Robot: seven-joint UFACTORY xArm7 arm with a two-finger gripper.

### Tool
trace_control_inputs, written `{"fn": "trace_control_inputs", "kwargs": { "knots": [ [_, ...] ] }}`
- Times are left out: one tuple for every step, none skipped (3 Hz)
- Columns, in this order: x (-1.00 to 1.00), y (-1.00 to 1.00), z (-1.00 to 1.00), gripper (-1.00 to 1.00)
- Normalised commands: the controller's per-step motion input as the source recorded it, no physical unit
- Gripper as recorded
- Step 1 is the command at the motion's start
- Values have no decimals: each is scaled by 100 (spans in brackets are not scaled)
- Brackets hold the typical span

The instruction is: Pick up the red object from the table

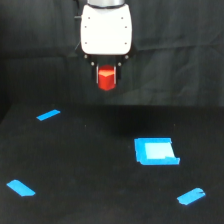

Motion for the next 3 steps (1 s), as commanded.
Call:
{"fn": "trace_control_inputs", "kwargs": {
  "knots": [
    [-2, 5, 10, -98],
    [-1, 4, 17, -98],
    [0, 5, 11, -98]
  ]
}}
